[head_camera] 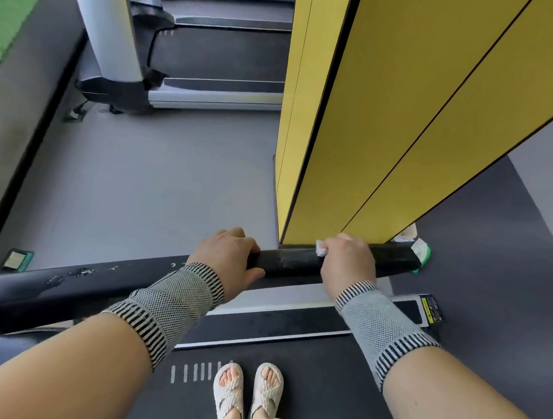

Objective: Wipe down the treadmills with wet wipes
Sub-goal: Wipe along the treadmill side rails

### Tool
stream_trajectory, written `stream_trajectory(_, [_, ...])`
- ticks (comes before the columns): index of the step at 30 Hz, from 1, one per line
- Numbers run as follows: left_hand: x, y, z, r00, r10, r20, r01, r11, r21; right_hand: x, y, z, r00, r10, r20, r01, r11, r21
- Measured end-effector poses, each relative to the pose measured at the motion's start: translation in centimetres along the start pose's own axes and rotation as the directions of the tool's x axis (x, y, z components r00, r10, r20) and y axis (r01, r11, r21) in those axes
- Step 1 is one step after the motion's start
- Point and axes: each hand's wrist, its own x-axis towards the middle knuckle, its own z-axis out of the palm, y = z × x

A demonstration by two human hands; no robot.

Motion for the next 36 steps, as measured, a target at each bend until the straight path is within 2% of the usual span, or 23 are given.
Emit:
stream_trajectory(3, [0.0, 0.2, -0.1, 1.0, -0.031, 0.003, 0.031, 0.999, 0.017, -1.1, -3.3, 1.6, 0.944, -0.308, 0.118, 0.297, 0.949, 0.103])
stream_trajectory(4, [0.0, 0.4, -0.1, 0.999, -0.037, 0.009, 0.036, 0.999, 0.027, -0.8, -2.8, 1.4, 0.938, -0.325, 0.119, 0.313, 0.944, 0.108])
stream_trajectory(8, [-0.2, 0.5, 0.1, 0.999, -0.052, 0.0, 0.052, 0.998, 0.025, 0.9, 0.8, 0.5, 1.0, -0.025, 0.012, 0.025, 1.0, 0.016])
stream_trajectory(9, [-0.1, 0.5, 0.2, 0.998, -0.055, -0.005, 0.055, 0.998, 0.018, 0.3, 0.1, 0.6, 0.999, -0.052, -0.007, 0.052, 0.998, 0.041])
stream_trajectory(12, [-0.2, 0.5, 0.2, 0.998, -0.061, -0.013, 0.062, 0.998, 0.027, -1.6, -2.2, 1.8, 0.938, -0.335, 0.086, 0.326, 0.939, 0.106])
stream_trajectory(13, [-0.3, 0.6, 0.2, 0.998, -0.058, -0.008, 0.058, 0.997, 0.042, -1.5, -1.6, 1.6, 0.937, -0.341, 0.072, 0.332, 0.937, 0.11])
stream_trajectory(15, [-0.4, 0.6, 0.1, 0.999, -0.039, -0.005, 0.04, 0.998, 0.049, -0.6, 0.9, 1.1, 0.988, -0.155, 0.01, 0.153, 0.983, 0.103])
stream_trajectory(17, [-0.3, 0.4, 0.1, 1.0, -0.02, -0.011, 0.02, 0.999, 0.043, -1.1, 1.3, 1.1, 0.997, 0.029, -0.069, -0.02, 0.992, 0.128])
stream_trajectory(18, [-0.2, 0.3, 0.0, 1.0, -0.012, -0.012, 0.012, 0.999, 0.046, -1.8, 0.1, 1.3, 0.996, 0.005, -0.091, 0.008, 0.989, 0.147])
stream_trajectory(21, [-0.1, 0.0, -0.1, 1.0, 0.011, 0.004, -0.011, 0.997, 0.073, -3.7, -2.6, 2.9, 0.962, -0.262, -0.075, 0.271, 0.946, 0.177])
stream_trajectory(22, [0.0, -0.2, -0.3, 1.0, 0.022, 0.011, -0.023, 0.996, 0.083, -3.5, -2.2, 2.8, 0.962, -0.259, -0.089, 0.271, 0.945, 0.182])
stream_trajectory(25, [-0.4, -1.4, -0.8, 1.0, 0.027, 0.012, -0.028, 0.995, 0.099, -2.4, 0.2, 2.4, 0.989, 0.068, -0.128, -0.044, 0.983, 0.18])
stream_trajectory(26, [-0.7, -1.9, -0.9, 1.0, 0.012, 0.013, -0.013, 0.995, 0.099, -2.6, -0.3, 2.4, 0.982, 0.11, -0.153, -0.081, 0.98, 0.184])
stream_trajectory(27, [-0.9, -2.5, -1.1, 1.0, -0.004, 0.016, 0.002, 0.995, 0.101, -3.0, -1.7, 2.3, 0.985, 0.05, -0.163, -0.02, 0.984, 0.177])
stream_trajectory(29, [-1.4, -3.5, -1.3, 0.999, -0.024, 0.023, 0.022, 0.993, 0.114, -4.3, -4.4, 3.2, 0.975, -0.204, -0.088, 0.216, 0.961, 0.17])
stream_trajectory(30, [-1.6, -4.0, -1.4, 0.999, -0.028, 0.028, 0.024, 0.992, 0.121, -4.4, -4.5, 3.5, 0.958, -0.277, -0.076, 0.286, 0.945, 0.159])
stream_trajectory(31, [-1.8, -4.3, -1.5, 0.999, -0.029, 0.036, 0.025, 0.992, 0.124, -3.8, -4.0, 3.2, 0.956, -0.282, -0.077, 0.29, 0.946, 0.144])
stream_trajectory(32, [-1.9, -4.6, -1.6, 0.999, -0.029, 0.04, 0.023, 0.992, 0.126, -2.9, -3.0, 2.7, 0.975, -0.206, -0.082, 0.214, 0.97, 0.117])
stream_trajectory(34, [-2.0, -4.7, -1.5, 0.999, -0.024, 0.037, 0.019, 0.992, 0.125, -1.7, -1.4, 1.5, 0.993, 0.07, -0.094, -0.06, 0.993, 0.101])
stream_trajectory(35, [-2.1, -4.8, -1.5, 0.999, -0.023, 0.034, 0.019, 0.993, 0.12, -1.7, -1.6, 1.5, 0.987, 0.131, -0.096, -0.122, 0.988, 0.093])
stream_trajectory(36, [-2.1, -4.8, -1.5, 0.999, -0.021, 0.034, 0.017, 0.993, 0.114, -1.9, -2.7, 1.5, 0.992, 0.093, -0.091, -0.084, 0.991, 0.101])
